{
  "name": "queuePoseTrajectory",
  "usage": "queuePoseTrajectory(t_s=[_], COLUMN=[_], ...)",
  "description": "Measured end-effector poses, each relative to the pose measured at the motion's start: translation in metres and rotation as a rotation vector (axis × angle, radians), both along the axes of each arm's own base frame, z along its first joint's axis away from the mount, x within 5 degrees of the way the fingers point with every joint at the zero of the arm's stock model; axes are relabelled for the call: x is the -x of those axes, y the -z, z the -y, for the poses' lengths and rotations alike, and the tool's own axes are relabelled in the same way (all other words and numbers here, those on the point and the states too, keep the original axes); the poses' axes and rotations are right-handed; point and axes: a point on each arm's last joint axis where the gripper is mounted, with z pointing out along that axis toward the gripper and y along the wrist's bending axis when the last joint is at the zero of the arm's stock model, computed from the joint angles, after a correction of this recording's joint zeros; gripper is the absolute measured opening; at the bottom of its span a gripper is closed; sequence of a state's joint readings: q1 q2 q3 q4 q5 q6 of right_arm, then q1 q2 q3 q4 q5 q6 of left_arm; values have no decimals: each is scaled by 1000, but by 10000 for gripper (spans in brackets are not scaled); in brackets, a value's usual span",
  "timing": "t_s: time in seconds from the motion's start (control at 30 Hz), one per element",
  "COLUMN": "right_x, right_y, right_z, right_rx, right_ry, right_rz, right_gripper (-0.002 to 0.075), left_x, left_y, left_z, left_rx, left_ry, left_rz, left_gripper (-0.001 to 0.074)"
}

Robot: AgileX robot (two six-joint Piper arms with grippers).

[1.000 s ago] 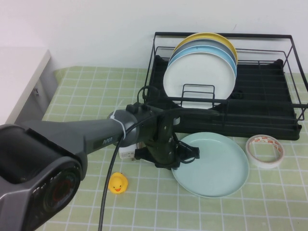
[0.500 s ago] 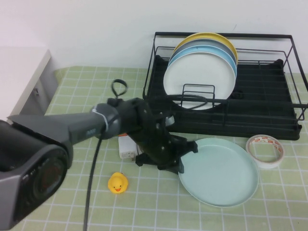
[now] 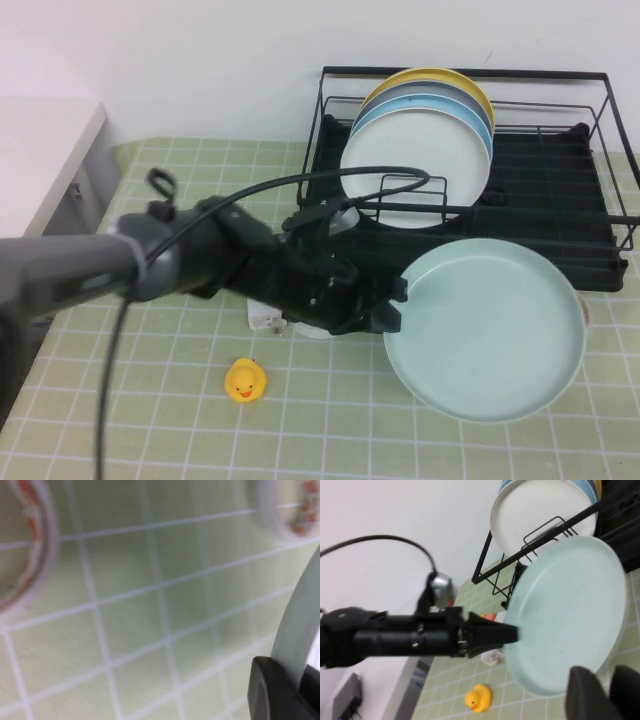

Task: Place plate on rack
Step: Pick up the plate from the table, then hand over the plate

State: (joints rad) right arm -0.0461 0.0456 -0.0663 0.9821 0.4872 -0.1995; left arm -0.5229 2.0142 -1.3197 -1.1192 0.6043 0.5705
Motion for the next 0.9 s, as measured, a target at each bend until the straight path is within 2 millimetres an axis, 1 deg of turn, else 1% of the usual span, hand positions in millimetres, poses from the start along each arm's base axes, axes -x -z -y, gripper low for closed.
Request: queuePoseTrajectory(t_s=[0.1, 0.17, 0.23, 0.3, 0.4, 0.5, 0.63, 0.77, 0.9], right_x=[-8, -16, -28, -40, -62, -88, -121, -148, -165], right_y=[-15, -25, -33, -43, -57, -69, -82, -75, -54], right_z=[0, 0, -1, -2, -4, -7, -14, -21, -27], right_rx=[46, 82, 127, 195, 283, 345, 396, 383, 326], right_ry=[-18, -36, -66, -114, -199, -297, -437, -592, -735], right_rz=[-25, -57, -97, -110, -124, -107, -16, 7, -55], right_gripper=[220, 327, 410, 461, 486, 494, 496, 498, 498], left_x=[20, 35, 48, 63, 83, 99, 112, 115, 116], left_y=[-17, -23, -30, -37, -39, -39, -39, -47, -50], left_z=[-10, -19, -28, -39, -52, -62, -69, -71, -72], left_rx=[59, 86, 110, 123, 102, 91, 85, 97, 101], left_ry=[6, 4, -13, -25, 3, 20, 20, 23, 24], left_rz=[76, 121, 177, 240, 310, 332, 335, 365, 376], left_gripper=[2, 2, 2, 2, 1, 1, 1, 1, 1])
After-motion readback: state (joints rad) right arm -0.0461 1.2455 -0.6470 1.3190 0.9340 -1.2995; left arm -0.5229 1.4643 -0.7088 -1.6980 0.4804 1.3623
